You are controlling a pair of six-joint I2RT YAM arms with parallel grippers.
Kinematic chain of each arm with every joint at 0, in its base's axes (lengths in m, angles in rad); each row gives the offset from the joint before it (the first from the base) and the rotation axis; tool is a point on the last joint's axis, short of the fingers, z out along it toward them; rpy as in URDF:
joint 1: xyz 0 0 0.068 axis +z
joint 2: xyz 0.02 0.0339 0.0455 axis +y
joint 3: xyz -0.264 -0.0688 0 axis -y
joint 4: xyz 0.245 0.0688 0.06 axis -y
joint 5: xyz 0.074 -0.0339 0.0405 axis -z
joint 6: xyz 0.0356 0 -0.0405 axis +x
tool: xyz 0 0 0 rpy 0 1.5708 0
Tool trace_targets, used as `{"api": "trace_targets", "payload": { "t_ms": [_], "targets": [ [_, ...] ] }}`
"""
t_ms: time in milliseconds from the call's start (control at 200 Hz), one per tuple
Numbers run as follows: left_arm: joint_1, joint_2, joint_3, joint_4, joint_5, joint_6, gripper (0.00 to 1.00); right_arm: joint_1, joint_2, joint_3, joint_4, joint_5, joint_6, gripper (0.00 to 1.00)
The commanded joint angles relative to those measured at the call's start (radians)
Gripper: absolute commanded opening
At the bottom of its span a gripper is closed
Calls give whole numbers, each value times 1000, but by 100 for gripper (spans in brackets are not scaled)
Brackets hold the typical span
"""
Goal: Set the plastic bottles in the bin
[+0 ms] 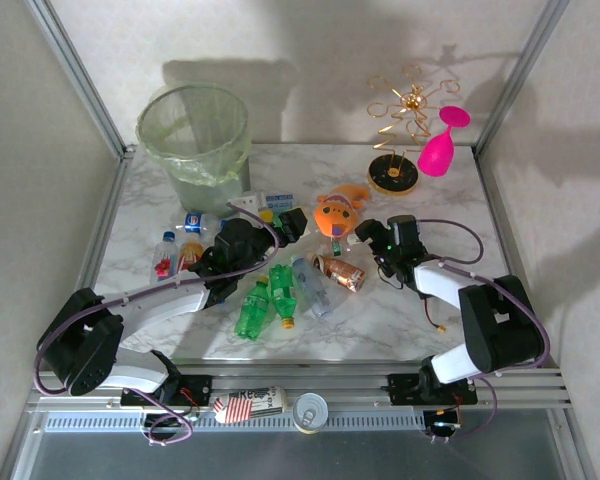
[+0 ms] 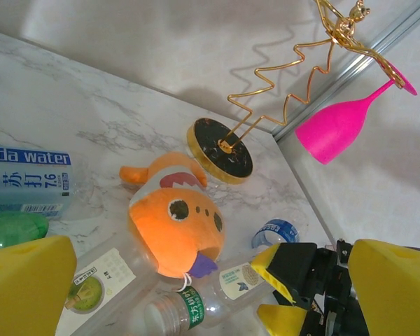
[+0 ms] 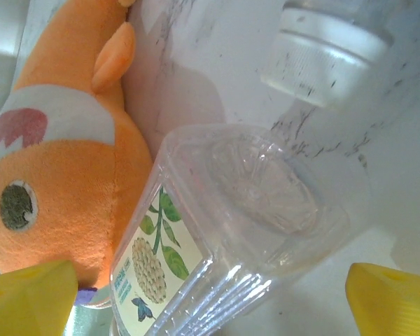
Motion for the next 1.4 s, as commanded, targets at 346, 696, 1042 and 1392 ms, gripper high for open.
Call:
{"api": "trace_targets", "payload": {
  "t_ms": [346, 696, 1042, 1392],
  "targets": [
    [-2, -64, -41, -28, -74, 39, 100, 18, 220, 149, 29, 48, 27, 97],
    [-2, -79, -49, -32, -93, 50, 100, 17, 277, 139, 52, 62, 27, 74],
    [2, -62, -37, -21, -60, 69, 100, 17, 151, 134, 59, 85, -75, 54],
    [67, 18, 84, -31, 356, 189, 100, 17, -78, 186, -28, -27, -328, 53]
  ]
}}
